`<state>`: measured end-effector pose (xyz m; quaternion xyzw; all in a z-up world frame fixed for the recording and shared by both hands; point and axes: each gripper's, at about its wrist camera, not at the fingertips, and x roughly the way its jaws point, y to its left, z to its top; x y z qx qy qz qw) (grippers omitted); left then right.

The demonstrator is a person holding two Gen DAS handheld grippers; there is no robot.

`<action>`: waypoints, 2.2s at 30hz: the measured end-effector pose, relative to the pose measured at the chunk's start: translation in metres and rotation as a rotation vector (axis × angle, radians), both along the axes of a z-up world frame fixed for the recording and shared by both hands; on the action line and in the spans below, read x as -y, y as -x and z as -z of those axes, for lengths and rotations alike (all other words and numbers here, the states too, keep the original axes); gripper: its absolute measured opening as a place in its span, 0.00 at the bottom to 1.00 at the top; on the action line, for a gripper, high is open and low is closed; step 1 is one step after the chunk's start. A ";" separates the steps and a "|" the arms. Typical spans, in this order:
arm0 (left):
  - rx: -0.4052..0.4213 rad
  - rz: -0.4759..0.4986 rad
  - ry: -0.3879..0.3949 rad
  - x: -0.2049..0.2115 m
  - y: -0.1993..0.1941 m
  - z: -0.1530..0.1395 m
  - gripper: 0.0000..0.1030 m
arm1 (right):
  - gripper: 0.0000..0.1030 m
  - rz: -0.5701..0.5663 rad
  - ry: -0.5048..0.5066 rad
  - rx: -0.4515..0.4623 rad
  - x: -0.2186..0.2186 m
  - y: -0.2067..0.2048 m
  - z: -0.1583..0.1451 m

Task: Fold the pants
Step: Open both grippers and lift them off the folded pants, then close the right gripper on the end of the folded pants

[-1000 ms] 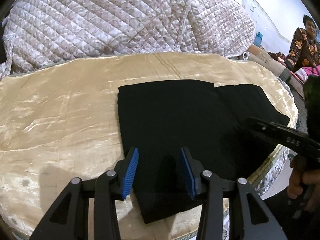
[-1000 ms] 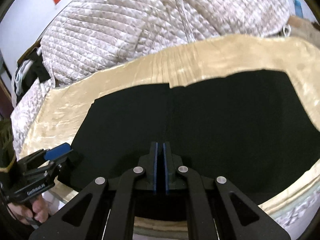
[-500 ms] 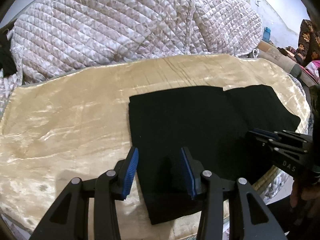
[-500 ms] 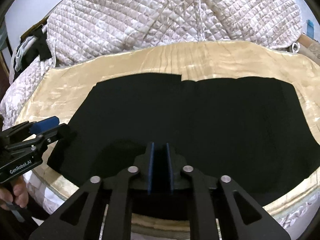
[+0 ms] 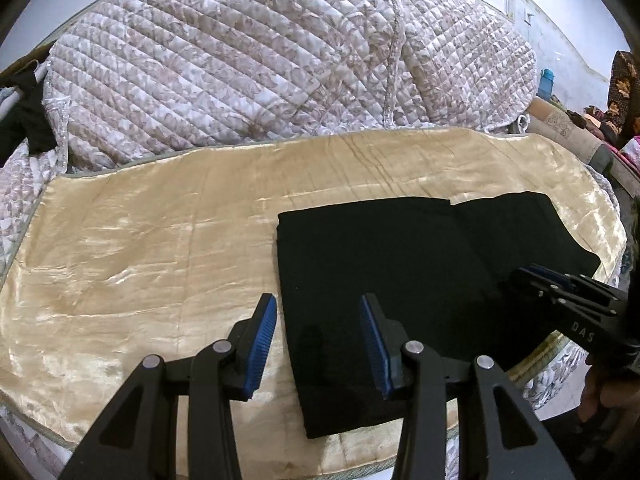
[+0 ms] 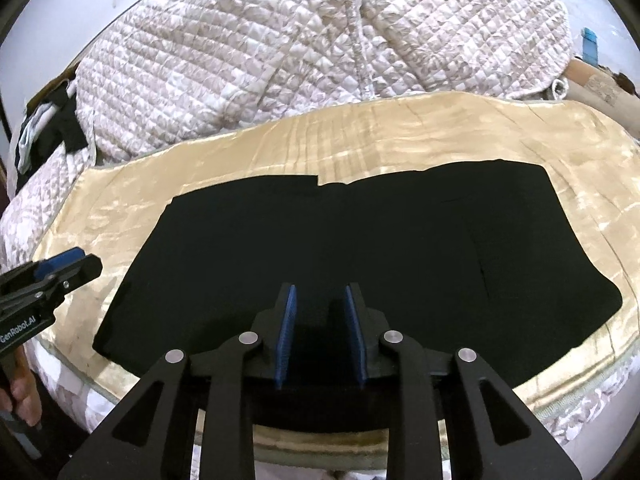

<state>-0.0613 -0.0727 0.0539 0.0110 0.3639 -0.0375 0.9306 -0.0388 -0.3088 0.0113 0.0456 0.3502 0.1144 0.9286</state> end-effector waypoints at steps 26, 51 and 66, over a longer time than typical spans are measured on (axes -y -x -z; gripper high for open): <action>0.035 0.281 0.346 0.058 0.020 -0.044 0.44 | 0.28 0.176 -0.069 0.026 0.071 0.027 -0.005; -0.065 0.143 0.239 0.029 -0.020 0.027 0.45 | 0.56 0.455 -0.259 0.098 0.159 0.045 0.003; -0.095 0.149 0.215 0.028 -0.024 0.039 0.45 | 0.56 0.494 -0.455 -0.006 0.183 0.007 0.036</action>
